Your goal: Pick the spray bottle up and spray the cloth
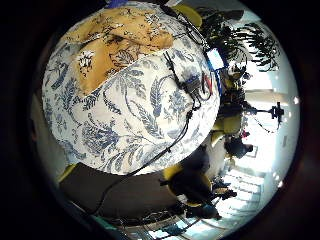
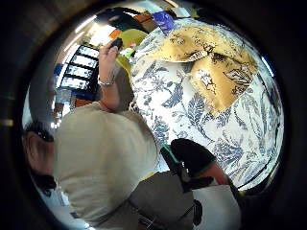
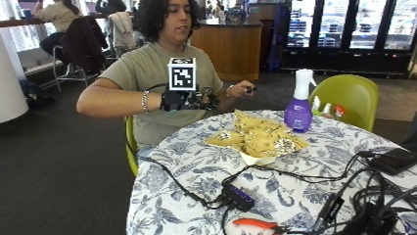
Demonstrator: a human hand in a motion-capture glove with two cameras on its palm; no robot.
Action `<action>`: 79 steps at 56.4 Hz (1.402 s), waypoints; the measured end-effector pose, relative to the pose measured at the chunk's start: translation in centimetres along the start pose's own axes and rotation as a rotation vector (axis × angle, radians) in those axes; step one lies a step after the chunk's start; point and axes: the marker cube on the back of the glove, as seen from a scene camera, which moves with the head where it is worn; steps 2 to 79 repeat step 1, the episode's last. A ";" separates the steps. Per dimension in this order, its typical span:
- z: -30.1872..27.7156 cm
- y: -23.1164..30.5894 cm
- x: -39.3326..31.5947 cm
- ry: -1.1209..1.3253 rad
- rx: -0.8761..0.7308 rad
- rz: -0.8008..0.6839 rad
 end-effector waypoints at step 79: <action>0.0 0.0 0.0 -0.006 0.000 -0.004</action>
